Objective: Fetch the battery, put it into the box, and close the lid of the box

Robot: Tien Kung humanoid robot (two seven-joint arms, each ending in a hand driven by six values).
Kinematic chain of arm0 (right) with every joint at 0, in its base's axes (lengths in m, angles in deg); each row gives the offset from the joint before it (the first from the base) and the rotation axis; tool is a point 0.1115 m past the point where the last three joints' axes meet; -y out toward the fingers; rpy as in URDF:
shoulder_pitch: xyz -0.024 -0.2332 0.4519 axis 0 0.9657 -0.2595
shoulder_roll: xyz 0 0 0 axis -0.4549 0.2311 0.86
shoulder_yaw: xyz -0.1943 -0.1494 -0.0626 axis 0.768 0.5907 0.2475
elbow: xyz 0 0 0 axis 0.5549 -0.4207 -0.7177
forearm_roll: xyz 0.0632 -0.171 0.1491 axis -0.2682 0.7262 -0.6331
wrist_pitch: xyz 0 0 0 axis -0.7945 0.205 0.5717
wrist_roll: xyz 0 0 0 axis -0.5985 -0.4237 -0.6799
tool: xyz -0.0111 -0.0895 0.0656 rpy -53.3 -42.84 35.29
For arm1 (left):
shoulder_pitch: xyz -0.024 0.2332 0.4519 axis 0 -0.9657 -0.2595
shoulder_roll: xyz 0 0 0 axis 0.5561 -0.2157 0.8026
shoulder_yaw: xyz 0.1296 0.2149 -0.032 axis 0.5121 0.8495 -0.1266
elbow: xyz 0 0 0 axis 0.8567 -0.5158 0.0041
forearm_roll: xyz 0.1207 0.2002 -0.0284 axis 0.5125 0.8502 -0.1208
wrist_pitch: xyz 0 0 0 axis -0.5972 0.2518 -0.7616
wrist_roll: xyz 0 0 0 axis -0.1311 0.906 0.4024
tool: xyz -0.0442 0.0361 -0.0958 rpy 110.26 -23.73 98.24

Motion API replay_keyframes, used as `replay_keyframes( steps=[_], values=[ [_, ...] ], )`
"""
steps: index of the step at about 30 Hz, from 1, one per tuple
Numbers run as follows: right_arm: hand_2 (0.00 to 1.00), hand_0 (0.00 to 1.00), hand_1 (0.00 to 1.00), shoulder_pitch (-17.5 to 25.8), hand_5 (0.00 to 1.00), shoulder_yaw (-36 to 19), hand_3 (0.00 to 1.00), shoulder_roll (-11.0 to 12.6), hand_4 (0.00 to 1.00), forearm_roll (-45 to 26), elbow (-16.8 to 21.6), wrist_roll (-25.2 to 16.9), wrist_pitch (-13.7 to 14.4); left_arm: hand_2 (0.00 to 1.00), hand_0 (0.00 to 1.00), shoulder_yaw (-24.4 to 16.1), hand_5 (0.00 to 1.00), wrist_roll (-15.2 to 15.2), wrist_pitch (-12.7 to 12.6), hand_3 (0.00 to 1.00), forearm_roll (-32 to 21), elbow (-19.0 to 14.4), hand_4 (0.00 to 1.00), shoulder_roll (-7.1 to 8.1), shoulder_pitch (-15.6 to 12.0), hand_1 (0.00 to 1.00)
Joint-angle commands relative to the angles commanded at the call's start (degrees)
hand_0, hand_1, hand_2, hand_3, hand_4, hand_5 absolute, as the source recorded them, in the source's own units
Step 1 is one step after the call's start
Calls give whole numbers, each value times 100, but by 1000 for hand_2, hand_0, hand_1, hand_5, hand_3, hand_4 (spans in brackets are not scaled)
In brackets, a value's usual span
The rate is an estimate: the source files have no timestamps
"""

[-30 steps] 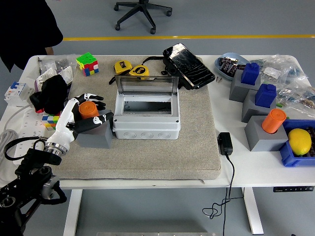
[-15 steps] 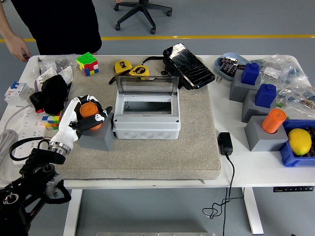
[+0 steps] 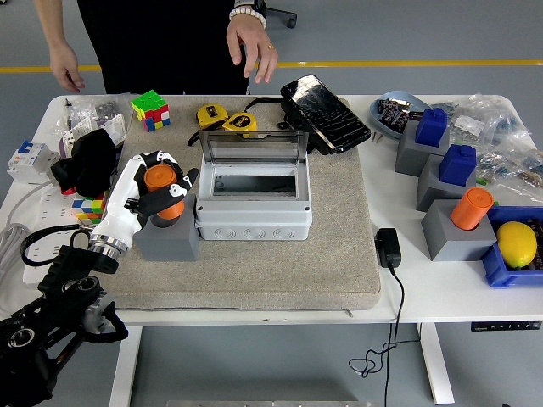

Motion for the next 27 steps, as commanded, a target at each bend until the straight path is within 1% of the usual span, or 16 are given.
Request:
replay_keyframes(
  steps=[3, 6, 8, 9, 10, 12, 15, 17, 19, 21, 23, 25, 27],
  values=[
    [635, 567, 637, 5, 401, 4, 539, 2, 857, 1, 2, -4, 0, 110, 133, 124, 2, 131, -175, 155, 365, -256, 2, 82, 118, 63],
    [636, 569, 637, -8, 401, -6, 538, 7, 857, 1, 2, -8, 3, 110, 140, 420, 2, 404, -385, 159, 990, -461, 2, 177, 407, 67],
    [636, 569, 637, -14, 401, -22, 538, 9, 857, 1, 4, -10, 5, 110, 140, 712, 2, 712, -547, 159, 1323, -536, 2, 228, 676, 67],
    [636, 569, 637, -18, 401, -22, 538, 6, 857, -8, 3, -13, 7, 110, 140, 891, 2, 914, -621, 159, 1506, -538, 2, 246, 843, 67],
    [636, 569, 637, -24, 401, -15, 538, 3, 857, -19, -1, -11, 5, 110, 140, 1017, 2, 1046, -660, 159, 1632, -526, 2, 252, 957, 67],
    [634, 568, 636, -41, 401, -6, 538, -1, 856, -27, 1, -6, -2, 107, 142, 1387, 2, 1359, -748, 163, 2003, -467, 2, 243, 1289, 72],
    [634, 568, 636, -52, 401, -26, 538, 4, 856, -30, 2, -12, 6, 107, 142, 1815, 2, 1759, -839, 163, 2429, -421, 2, 206, 1658, 72],
    [634, 568, 636, -53, 401, -21, 538, 10, 856, -30, 1, -13, 9, 107, 142, 2067, 2, 2201, -771, 163, 2789, -357, 2, 141, 1902, 72],
    [635, 567, 636, -50, 401, -20, 538, 7, 857, -38, -6, -14, 10, 105, 155, 2270, 2, 2624, -723, 176, 3096, -275, 2, 84, 2084, 78],
    [635, 567, 636, -43, 401, -19, 538, 1, 857, -44, -11, -16, 7, 105, 155, 2536, 2, 3105, -606, 176, 3454, -174, 2, -2, 2305, 78],
    [635, 567, 636, -37, 401, -14, 538, -2, 857, -48, -13, -16, 6, 105, 155, 2673, 2, 3352, -550, 176, 3552, -122, 2, -46, 2405, 78],
    [633, 567, 636, -26, 401, 0, 538, -5, 856, -59, -20, -14, 3, 106, 157, 2920, 2, 3650, -476, 180, 3726, -21, 2, -133, 2578, 83],
    [633, 567, 636, -28, 401, 8, 538, -5, 856, -63, -21, -15, -1, 106, 157, 3084, 2, 3789, -458, 180, 3816, 75, 2, -214, 2701, 83]
  ],
)
